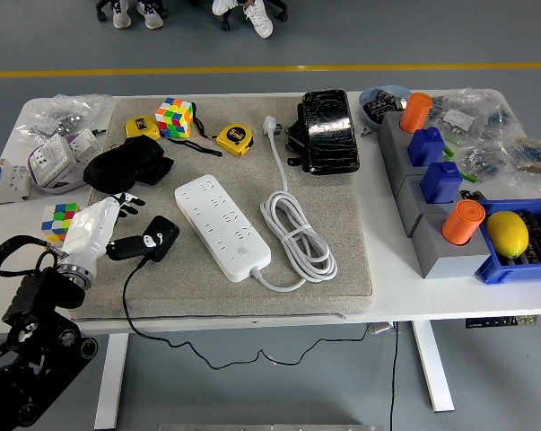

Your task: Put the plug near the board,insert it into the board,press the button,pull the plug out

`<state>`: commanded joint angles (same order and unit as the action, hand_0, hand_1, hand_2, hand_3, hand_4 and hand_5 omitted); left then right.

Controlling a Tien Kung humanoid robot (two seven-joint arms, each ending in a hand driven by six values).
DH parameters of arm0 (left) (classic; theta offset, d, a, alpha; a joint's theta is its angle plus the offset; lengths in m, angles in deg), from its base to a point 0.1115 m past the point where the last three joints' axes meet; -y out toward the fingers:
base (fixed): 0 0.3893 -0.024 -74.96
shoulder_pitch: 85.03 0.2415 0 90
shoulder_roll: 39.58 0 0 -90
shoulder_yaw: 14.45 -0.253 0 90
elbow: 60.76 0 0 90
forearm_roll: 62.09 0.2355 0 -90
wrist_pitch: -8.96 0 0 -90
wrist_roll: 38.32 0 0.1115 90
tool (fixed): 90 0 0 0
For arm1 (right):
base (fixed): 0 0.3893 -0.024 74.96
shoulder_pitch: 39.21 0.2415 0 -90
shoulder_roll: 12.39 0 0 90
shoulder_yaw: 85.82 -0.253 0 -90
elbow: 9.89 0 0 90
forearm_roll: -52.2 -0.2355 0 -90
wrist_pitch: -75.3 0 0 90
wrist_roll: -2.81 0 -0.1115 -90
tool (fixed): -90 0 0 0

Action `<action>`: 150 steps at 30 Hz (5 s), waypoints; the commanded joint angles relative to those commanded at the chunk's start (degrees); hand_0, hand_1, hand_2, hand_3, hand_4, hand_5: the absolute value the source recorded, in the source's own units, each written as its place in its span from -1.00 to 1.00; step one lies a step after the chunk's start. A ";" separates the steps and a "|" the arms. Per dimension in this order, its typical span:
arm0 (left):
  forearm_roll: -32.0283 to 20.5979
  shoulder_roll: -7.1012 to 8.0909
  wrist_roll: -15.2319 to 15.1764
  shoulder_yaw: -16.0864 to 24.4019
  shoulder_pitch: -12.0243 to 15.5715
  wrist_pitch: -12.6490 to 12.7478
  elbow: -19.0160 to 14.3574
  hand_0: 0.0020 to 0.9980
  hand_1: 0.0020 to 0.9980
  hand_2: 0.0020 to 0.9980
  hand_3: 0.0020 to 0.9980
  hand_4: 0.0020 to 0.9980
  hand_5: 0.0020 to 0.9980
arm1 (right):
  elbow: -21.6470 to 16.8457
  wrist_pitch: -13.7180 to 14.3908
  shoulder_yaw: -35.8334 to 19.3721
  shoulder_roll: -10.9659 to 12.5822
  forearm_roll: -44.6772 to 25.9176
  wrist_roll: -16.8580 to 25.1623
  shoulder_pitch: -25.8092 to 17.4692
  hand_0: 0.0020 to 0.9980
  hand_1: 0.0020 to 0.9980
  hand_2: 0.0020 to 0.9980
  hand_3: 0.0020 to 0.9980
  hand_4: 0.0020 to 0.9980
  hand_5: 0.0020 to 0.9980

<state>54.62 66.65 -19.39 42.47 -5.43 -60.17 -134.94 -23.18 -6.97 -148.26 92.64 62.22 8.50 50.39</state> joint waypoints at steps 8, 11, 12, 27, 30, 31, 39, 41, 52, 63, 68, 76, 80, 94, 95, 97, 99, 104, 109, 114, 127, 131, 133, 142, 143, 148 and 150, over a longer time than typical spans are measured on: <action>0.68 -0.34 2.04 -1.22 -0.35 -0.55 0.21 0.11 0.16 0.05 0.41 1.00 0.28 | 0.00 0.07 0.08 -0.03 -0.04 0.14 -0.08 0.10 0.17 0.06 0.01 0.65 -0.27; 0.90 -0.64 2.56 -1.74 -0.72 -0.63 0.92 0.11 0.16 0.05 0.41 1.00 0.28 | 0.00 0.10 0.12 -0.01 -0.06 0.18 -0.03 0.10 0.17 0.06 0.01 0.65 -0.27; 1.18 -0.76 2.78 -1.87 -0.85 -0.65 1.28 -0.06 -0.06 -0.20 0.32 1.00 0.22 | -0.01 0.11 0.08 -0.02 -0.05 0.19 -0.02 0.10 0.17 0.06 0.01 0.65 -0.27; 2.32 -1.91 1.77 -2.62 -2.35 2.84 4.88 -0.64 -0.55 -0.54 -0.07 0.64 -0.79 | -0.07 0.60 -0.10 -0.02 0.13 0.82 0.07 0.09 0.16 0.06 0.01 0.65 -0.27; 2.99 -2.00 1.96 -2.52 -2.50 2.80 4.92 -0.70 -0.59 -0.53 -0.06 0.57 -0.93 | -0.06 0.65 -0.16 -0.03 0.12 0.87 0.15 0.09 0.16 0.06 0.01 0.65 -0.27; 3.25 -2.01 1.86 -2.41 -2.49 2.84 4.83 -0.70 -0.59 -0.53 -0.06 0.57 -0.93 | -0.06 0.68 -0.26 -0.05 0.17 0.91 0.15 0.09 0.16 0.06 0.01 0.65 -0.27; 2.66 -1.30 -1.98 -1.65 -2.52 3.28 2.97 -0.70 -0.60 -0.52 -0.05 0.52 -1.00 | -0.11 0.77 -0.49 -0.01 0.36 1.06 0.17 0.09 0.16 0.06 0.01 0.65 -0.27; 1.04 -0.86 -4.91 -1.61 -2.56 3.57 2.49 -0.70 -0.60 -0.52 -0.05 0.52 -1.00 | -0.12 0.79 -0.46 -0.02 0.38 1.09 0.16 0.09 0.16 0.06 0.01 0.65 -0.27; -7.64 1.57 -24.75 -7.39 -7.90 4.41 6.65 -0.67 -0.51 -0.39 0.03 0.51 -1.00 | -0.14 0.78 0.12 0.22 0.08 1.10 0.41 0.09 0.16 0.05 0.01 0.65 -0.27; -6.06 0.87 -25.88 -10.09 -11.50 3.73 11.68 -0.66 -0.49 -0.38 0.04 0.52 -1.00 | -0.15 0.78 0.58 0.41 -0.09 1.10 0.32 0.10 0.15 0.05 0.01 0.65 -0.28; -5.57 0.68 -26.06 -10.84 -12.14 3.81 13.52 -0.64 -0.48 -0.38 0.04 0.52 -1.00 | -0.19 0.79 0.38 0.44 -0.01 1.10 0.31 0.10 0.16 0.05 0.01 0.65 -0.28; -5.00 0.72 -26.46 -10.72 -12.01 3.84 14.59 -0.63 -0.48 -0.38 0.04 0.52 -1.00 | -0.34 0.85 -0.39 0.44 0.58 1.15 0.18 0.10 0.15 0.05 0.01 0.65 -0.28; -4.55 0.81 -26.42 -10.62 -11.96 4.02 15.05 -0.64 -0.48 -0.38 0.04 0.52 -1.00 | -0.41 0.83 -0.64 0.35 0.83 1.14 0.13 0.09 0.15 0.05 0.01 0.65 -0.28; -3.77 1.44 -27.08 -9.53 -10.85 3.69 14.44 -0.63 -0.47 -0.38 0.04 0.54 -1.00 | -0.52 0.93 -1.62 0.19 1.33 1.25 -0.14 0.09 0.16 0.06 0.01 0.65 -0.28; -3.71 1.49 -27.17 -9.49 -10.76 3.74 14.32 -0.63 -0.47 -0.38 0.04 0.54 -1.00 | -0.54 0.93 -1.68 0.17 1.39 1.27 -0.14 0.09 0.16 0.06 0.01 0.65 -0.28; -3.52 1.55 -27.25 -9.29 -10.59 3.75 14.05 -0.62 -0.48 -0.37 0.04 0.54 -1.00 | -0.56 0.95 -1.71 0.15 1.47 1.32 -0.15 0.10 0.15 0.05 0.01 0.65 -0.28; -3.36 1.58 -27.26 -8.98 -10.51 3.72 13.88 -0.62 -0.48 -0.37 0.04 0.54 -1.00 | -0.58 0.96 -1.75 0.15 1.53 1.35 -0.09 0.10 0.15 0.05 0.01 0.65 -0.28; -2.87 1.73 -26.71 -8.70 -10.54 3.70 13.77 -0.62 -0.48 -0.37 0.04 0.55 -0.99 | -0.62 0.97 -2.09 0.11 1.70 1.37 -0.09 0.10 0.15 0.05 0.01 0.65 -0.28; -2.69 1.74 -26.47 -8.69 -10.39 3.44 14.00 -0.62 -0.48 -0.37 0.04 0.55 -0.99 | -0.63 0.97 -2.21 0.09 1.73 1.41 -0.09 0.10 0.15 0.05 0.01 0.65 -0.28; -2.88 1.77 -26.66 -8.92 -10.14 3.33 13.76 -0.62 -0.49 -0.38 0.04 0.56 -0.99 | -0.64 0.97 -2.29 0.03 1.81 1.43 -0.07 0.09 0.15 0.05 0.01 0.65 -0.28; -3.32 1.87 -25.72 -8.40 -9.88 2.75 14.09 -0.59 -0.40 -0.25 0.03 0.92 -0.72 | -0.75 0.97 -2.82 -0.05 2.26 1.43 0.00 0.10 0.15 0.05 0.01 0.65 -0.28; -3.29 1.80 -24.86 -8.11 -9.85 1.69 14.07 -0.59 -0.40 -0.25 0.03 0.92 -0.72 | -0.77 0.96 -2.91 -0.08 2.38 1.43 0.00 0.10 0.15 0.05 0.01 0.65 -0.28; -3.22 1.76 -24.78 -7.98 -9.84 1.40 14.03 -0.50 -0.14 -0.07 0.07 1.00 -0.42 | -0.78 0.95 -2.94 -0.08 2.43 1.44 0.02 0.09 0.15 0.05 0.01 0.65 -0.28; -3.93 1.75 -25.95 -7.23 -9.69 0.88 13.24 -0.46 -0.04 -0.04 0.07 1.00 -0.24 | -0.78 0.84 -3.19 -0.08 2.53 1.57 0.07 0.10 0.15 0.05 0.01 0.64 -0.29; -3.99 1.75 -26.05 -7.17 -9.67 0.86 13.15 -0.46 -0.04 -0.04 0.07 1.00 -0.24 | -0.76 0.83 -3.15 -0.08 2.48 1.56 0.07 0.10 0.15 0.05 0.01 0.64 -0.29; -4.53 1.77 -26.53 -6.68 -9.25 0.82 12.49 -0.40 0.02 0.05 0.13 1.00 -0.09 | -0.75 0.82 -3.15 -0.09 2.49 1.56 0.04 0.10 0.15 0.05 0.01 0.64 -0.29; -4.48 1.78 -26.51 -6.49 -9.10 0.81 12.32 -0.35 0.09 0.15 0.26 1.00 -0.07 | -0.77 0.80 -3.19 -0.10 2.54 1.56 0.06 0.10 0.15 0.05 0.01 0.64 -0.29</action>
<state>50.14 68.43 -45.90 35.99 -14.53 -59.36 -122.62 -23.95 -6.16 -151.45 92.54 64.76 10.06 50.45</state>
